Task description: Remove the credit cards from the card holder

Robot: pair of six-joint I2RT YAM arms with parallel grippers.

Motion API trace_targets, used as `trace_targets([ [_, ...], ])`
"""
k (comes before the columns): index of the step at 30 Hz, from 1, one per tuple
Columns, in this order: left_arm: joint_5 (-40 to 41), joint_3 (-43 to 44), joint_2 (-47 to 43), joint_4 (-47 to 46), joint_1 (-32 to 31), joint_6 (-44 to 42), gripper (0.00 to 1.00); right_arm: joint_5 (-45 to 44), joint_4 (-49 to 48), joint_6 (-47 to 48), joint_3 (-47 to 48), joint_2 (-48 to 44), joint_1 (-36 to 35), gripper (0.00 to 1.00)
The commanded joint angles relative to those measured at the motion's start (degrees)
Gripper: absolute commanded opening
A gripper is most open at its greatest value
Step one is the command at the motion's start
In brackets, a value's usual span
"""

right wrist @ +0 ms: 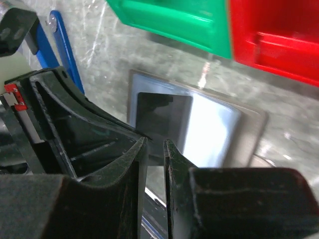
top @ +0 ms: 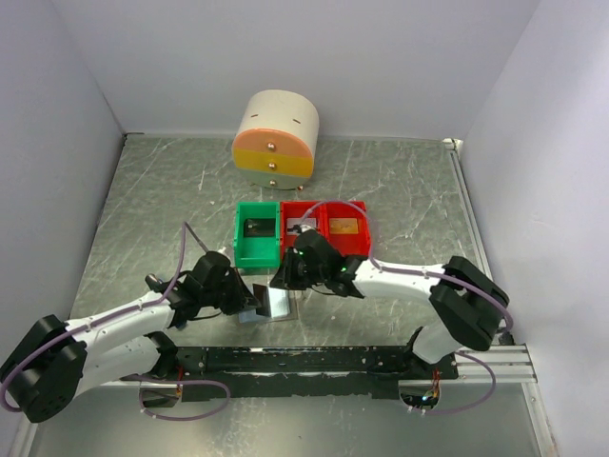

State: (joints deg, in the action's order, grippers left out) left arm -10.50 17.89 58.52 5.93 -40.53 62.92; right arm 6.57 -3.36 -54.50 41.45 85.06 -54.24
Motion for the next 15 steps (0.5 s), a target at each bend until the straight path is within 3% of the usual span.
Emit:
trace_targets([
  [1,2.02,2.12,0.02,2.67,0.37,-1.54,0.08,1.39,1.70,3.00,5.57,6.00,-2.62,0.20],
  [9,2.18,1.98,-1.51,3.71,0.37,-1.32,0.09,-2.00,7.46,1.74,8.87,14.35,-3.51,0.19],
  [15,-0.11,0.85,-0.77,-0.18,0.39,-1.35,0.20,-0.77,6.26,0.18,6.25,15.88,-3.50,0.18],
])
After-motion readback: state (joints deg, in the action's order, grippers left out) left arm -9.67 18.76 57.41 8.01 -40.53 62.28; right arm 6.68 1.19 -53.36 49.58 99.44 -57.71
